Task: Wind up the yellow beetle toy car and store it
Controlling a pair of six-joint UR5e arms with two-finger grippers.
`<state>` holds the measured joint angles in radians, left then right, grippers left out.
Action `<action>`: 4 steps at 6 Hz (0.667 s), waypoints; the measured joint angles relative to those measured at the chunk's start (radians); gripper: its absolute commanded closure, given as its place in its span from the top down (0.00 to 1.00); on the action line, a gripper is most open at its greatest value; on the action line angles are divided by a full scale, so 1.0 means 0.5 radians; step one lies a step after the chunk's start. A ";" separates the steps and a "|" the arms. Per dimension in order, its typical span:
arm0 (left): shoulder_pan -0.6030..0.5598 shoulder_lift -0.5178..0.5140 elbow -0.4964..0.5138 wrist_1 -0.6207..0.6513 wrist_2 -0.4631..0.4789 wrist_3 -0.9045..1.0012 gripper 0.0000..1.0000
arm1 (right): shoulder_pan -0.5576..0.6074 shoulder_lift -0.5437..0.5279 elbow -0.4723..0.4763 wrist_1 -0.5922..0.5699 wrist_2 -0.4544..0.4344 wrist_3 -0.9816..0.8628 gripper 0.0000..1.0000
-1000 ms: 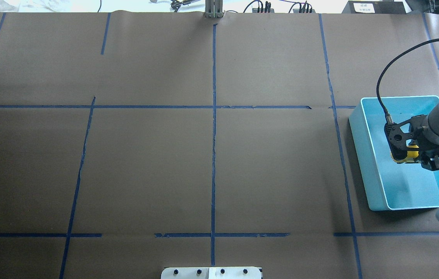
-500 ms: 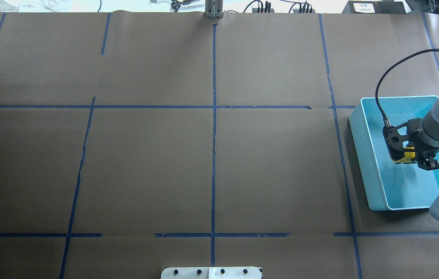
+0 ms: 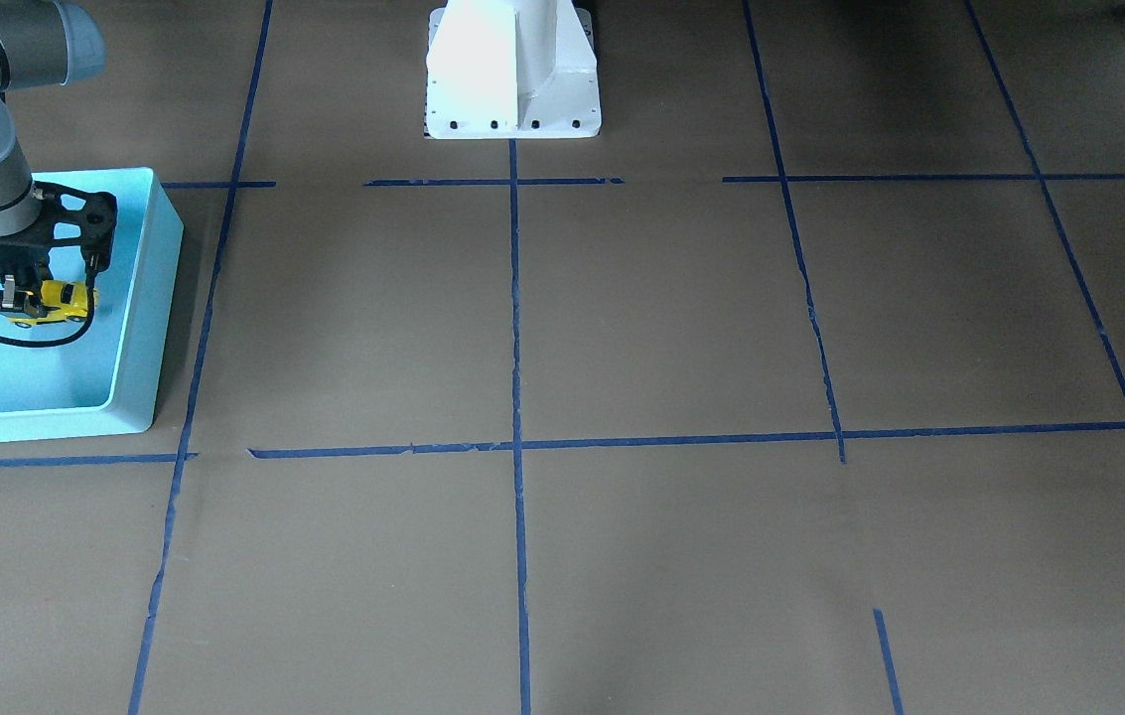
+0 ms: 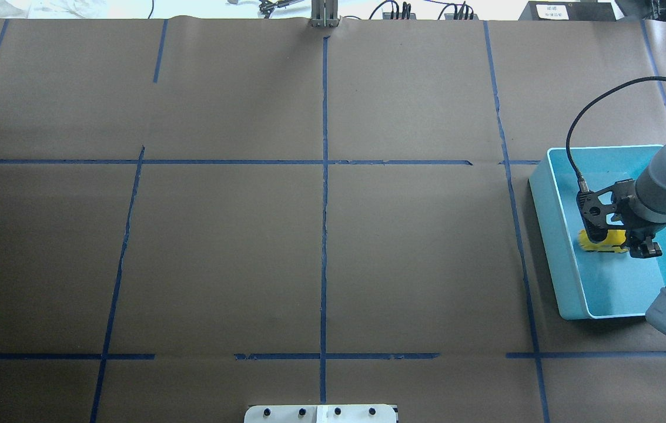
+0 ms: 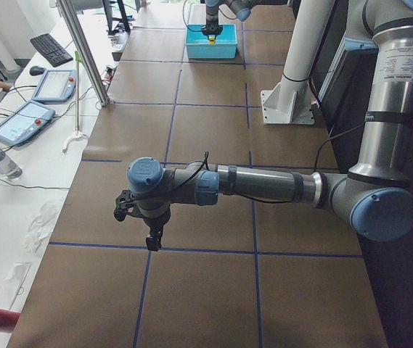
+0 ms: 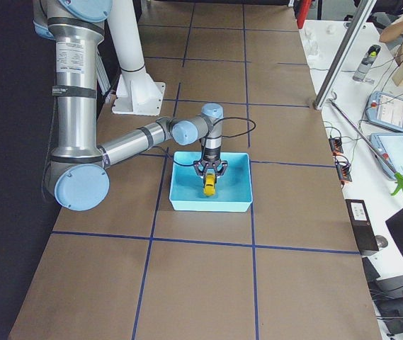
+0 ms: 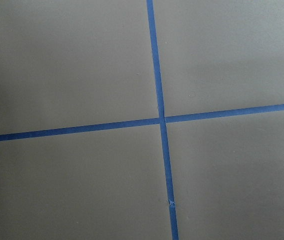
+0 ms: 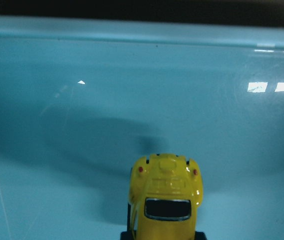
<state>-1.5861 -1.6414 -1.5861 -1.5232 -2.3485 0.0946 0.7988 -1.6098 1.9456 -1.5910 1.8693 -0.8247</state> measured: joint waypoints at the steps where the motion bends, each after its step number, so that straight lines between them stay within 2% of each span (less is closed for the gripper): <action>1: 0.000 0.000 0.000 0.000 0.000 0.000 1.00 | 0.005 0.003 0.009 0.000 0.030 0.001 1.00; 3: 0.000 0.000 0.000 0.000 0.000 0.000 1.00 | 0.107 0.009 0.043 -0.041 0.137 -0.005 1.00; 4: 0.000 0.000 0.000 0.000 0.000 -0.001 1.00 | 0.246 0.051 0.074 -0.157 0.236 -0.007 1.00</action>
<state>-1.5861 -1.6413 -1.5861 -1.5232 -2.3485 0.0940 0.9220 -1.5841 1.9826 -1.6694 1.9872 -0.8280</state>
